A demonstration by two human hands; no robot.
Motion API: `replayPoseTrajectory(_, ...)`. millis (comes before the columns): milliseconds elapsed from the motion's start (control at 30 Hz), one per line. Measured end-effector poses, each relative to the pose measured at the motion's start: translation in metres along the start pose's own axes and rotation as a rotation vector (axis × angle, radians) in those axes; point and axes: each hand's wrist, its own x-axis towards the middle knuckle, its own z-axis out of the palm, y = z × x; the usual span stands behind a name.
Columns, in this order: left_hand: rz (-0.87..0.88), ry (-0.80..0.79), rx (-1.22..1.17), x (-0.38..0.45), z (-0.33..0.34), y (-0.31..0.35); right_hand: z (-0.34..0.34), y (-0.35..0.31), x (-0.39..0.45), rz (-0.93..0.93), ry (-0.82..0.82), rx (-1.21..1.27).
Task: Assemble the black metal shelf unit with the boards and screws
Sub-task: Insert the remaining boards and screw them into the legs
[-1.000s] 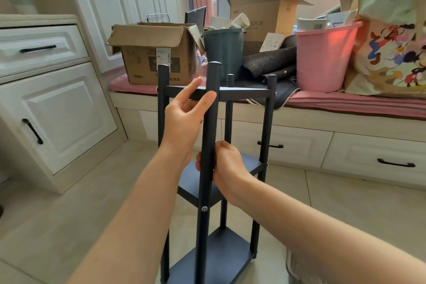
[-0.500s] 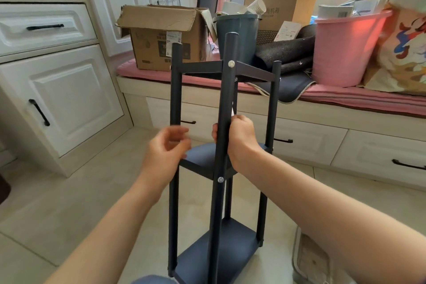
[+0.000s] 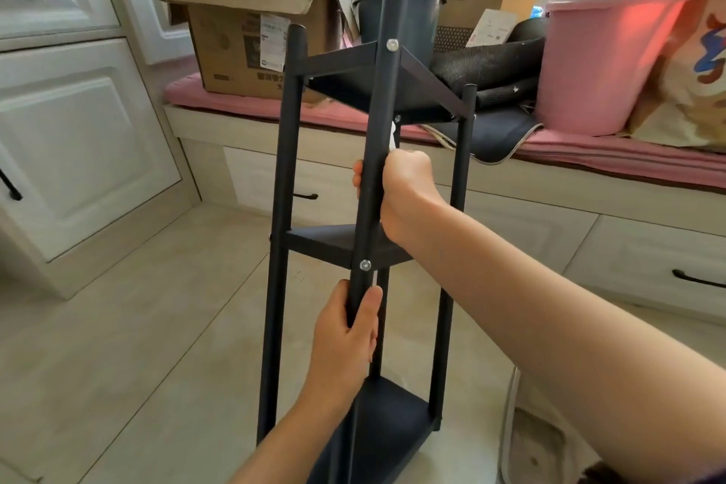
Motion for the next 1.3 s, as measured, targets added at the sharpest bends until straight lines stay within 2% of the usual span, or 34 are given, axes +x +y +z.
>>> replayPoseTrajectory(133,0.102,0.086,0.021,0.011,0.009,-0.012,-0.015,0.0,0.006,-0.087,-0.023,-0.065)
replayPoseTrajectory(267,0.146,0.103,0.047,0.022,0.014,-0.014,-0.054,0.013,0.008,-0.221,0.021,-0.254)
replayPoseTrajectory(333,0.166,0.109,0.072,0.03,0.015,-0.014,-0.076,0.027,0.004,-0.293,0.058,-0.347)
replayPoseTrajectory(533,0.216,0.133,0.155,0.046,0.019,-0.014,-0.123,0.083,-0.02,-0.414,-0.021,-0.47)
replayPoseTrajectory(700,0.28,0.156,0.278,0.051,0.014,-0.018,-0.133,0.114,-0.021,-0.429,0.008,-0.65)
replayPoseTrajectory(867,0.386,0.201,0.436,0.054,0.002,-0.021,-0.121,0.123,-0.014,-0.552,-0.057,-0.825)
replayPoseTrajectory(1100,0.463,0.259,0.471,0.058,-0.006,-0.025,-0.097,0.12,0.005,-0.586,-0.088,-0.8)
replayPoseTrajectory(1300,0.478,0.276,0.467,0.061,-0.006,-0.027,-0.086,0.138,0.018,-0.615,-0.042,-0.648)
